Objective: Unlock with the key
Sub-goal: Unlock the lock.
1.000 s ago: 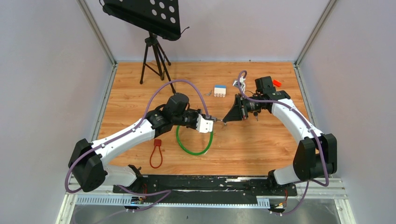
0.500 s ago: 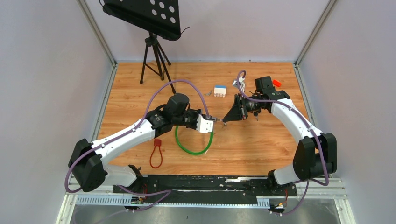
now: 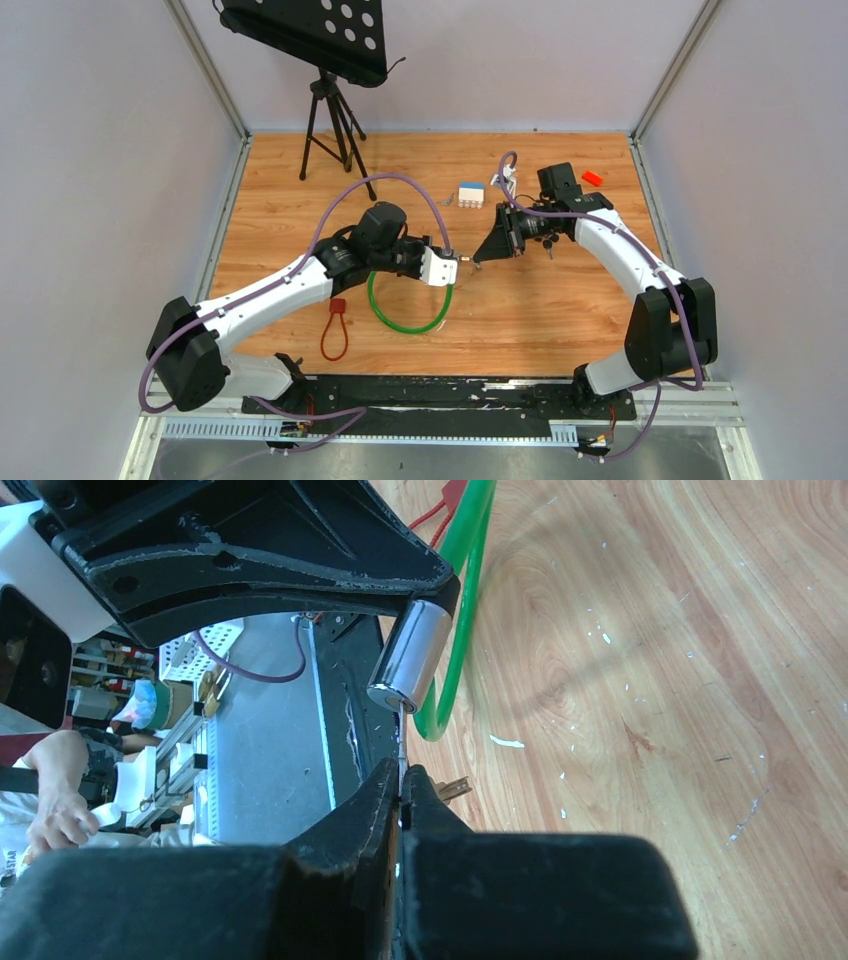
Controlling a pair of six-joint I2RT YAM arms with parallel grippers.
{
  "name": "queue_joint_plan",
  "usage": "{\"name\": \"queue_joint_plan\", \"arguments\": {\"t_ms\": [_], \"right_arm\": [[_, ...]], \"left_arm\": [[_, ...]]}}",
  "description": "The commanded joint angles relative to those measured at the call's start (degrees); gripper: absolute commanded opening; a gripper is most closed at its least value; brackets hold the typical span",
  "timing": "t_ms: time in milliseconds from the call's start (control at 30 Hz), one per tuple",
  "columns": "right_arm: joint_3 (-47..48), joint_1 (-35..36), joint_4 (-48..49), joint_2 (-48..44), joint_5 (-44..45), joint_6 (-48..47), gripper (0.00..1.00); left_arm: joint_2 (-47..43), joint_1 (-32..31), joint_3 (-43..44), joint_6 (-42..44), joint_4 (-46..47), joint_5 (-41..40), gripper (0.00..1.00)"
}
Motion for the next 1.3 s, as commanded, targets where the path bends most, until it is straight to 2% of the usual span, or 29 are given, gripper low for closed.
{"name": "queue_joint_plan", "arguments": {"t_ms": [0,333,900,1267], "right_arm": [[2.56,1.1,5.59,0.09,2.09,3.79,0.0],[3.3,1.67,8.74,0.23,5.21,7.89,0.0],[-3.23,3.39,22.42,-0.01,3.22,14.75,0.0],[-1.7,4.03,21.32,1.43,4.94,14.98,0.0]], "left_arm": [[-0.43,-1.71,0.5,-1.31,5.61,1.62,0.0],[2.0,-2.74,2.13,-7.75,8.87,-1.27,0.0],[4.62,-2.73,2.39,-18.81,15.68,-2.25,0.0],[4.76,-2.74,1.39,-18.55,17.45,-4.28,0.0]]}}
